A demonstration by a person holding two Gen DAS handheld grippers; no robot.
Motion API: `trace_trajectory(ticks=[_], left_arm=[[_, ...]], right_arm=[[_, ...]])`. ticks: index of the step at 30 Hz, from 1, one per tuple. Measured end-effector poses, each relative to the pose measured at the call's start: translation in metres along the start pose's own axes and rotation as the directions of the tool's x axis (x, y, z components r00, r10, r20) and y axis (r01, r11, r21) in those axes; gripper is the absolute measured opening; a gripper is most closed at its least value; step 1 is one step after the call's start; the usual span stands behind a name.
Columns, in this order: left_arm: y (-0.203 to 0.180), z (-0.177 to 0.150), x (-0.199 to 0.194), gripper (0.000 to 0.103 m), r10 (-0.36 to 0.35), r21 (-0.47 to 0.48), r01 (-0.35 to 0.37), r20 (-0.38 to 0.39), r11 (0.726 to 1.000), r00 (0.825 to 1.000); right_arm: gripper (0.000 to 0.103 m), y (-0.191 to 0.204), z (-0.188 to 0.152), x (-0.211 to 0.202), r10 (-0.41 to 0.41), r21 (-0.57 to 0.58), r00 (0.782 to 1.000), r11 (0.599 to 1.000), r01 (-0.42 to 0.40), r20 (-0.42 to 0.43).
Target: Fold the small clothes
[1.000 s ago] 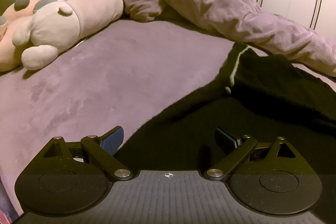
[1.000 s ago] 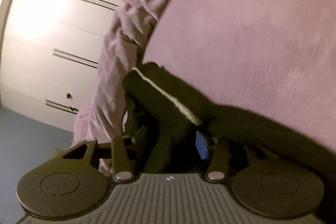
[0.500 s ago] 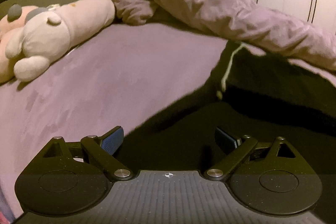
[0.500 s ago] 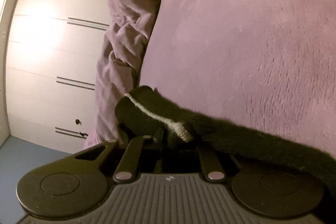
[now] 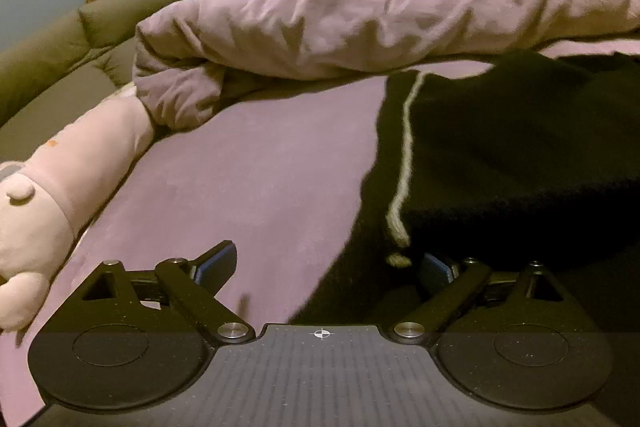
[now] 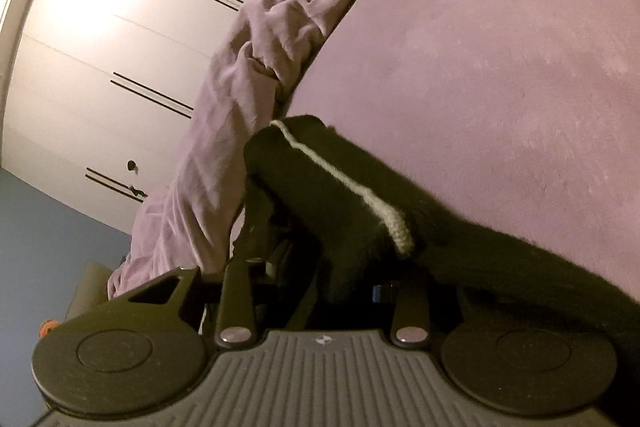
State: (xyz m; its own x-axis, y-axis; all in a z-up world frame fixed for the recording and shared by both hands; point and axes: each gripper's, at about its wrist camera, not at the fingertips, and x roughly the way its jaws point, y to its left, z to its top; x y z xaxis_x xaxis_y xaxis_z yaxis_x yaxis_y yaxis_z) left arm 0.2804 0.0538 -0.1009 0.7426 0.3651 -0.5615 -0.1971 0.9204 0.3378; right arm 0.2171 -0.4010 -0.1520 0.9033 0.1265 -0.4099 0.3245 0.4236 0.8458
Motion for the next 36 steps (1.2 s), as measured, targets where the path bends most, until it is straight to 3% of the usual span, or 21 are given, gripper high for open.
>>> trace_trajectory(ticks=[3,7,10,14,23,29,36], left_arm=[[0.008,0.008,0.011,0.085,-0.001,-0.068,-0.002,-0.034,0.998,0.999],[0.016,0.014,0.019,0.086,0.049,-0.14,-0.058,-0.07,0.988,0.996],[0.023,0.015,0.025,0.089,0.04,-0.197,-0.064,-0.125,0.978,0.991],[0.031,0.013,0.026,0.093,0.006,-0.26,-0.051,-0.171,0.964,0.985],[0.034,-0.002,-0.003,0.094,-0.046,-0.259,-0.005,-0.191,0.966,0.98],[0.04,-0.004,-0.013,0.094,-0.063,-0.275,0.001,-0.217,0.961,0.974],[0.045,-0.012,-0.027,0.094,-0.084,-0.27,0.018,-0.236,0.963,0.968]], right_arm=[[0.034,-0.006,0.003,0.0,-0.001,0.004,1.0,1.0,0.001,-0.007],[0.016,-0.006,0.003,-0.002,-0.042,-0.048,0.999,0.998,0.042,0.009],[0.013,-0.014,0.005,-0.001,-0.048,-0.015,0.999,0.999,0.048,0.014],[0.016,-0.006,-0.002,0.001,-0.094,-0.113,0.996,0.989,0.094,0.005],[0.024,0.017,-0.018,-0.028,-0.127,-0.293,0.992,0.949,0.113,-0.028],[0.024,0.019,-0.018,-0.035,-0.172,-0.323,0.985,0.934,0.156,-0.021],[0.027,0.028,-0.03,-0.059,-0.23,-0.467,0.973,0.863,0.192,-0.024]])
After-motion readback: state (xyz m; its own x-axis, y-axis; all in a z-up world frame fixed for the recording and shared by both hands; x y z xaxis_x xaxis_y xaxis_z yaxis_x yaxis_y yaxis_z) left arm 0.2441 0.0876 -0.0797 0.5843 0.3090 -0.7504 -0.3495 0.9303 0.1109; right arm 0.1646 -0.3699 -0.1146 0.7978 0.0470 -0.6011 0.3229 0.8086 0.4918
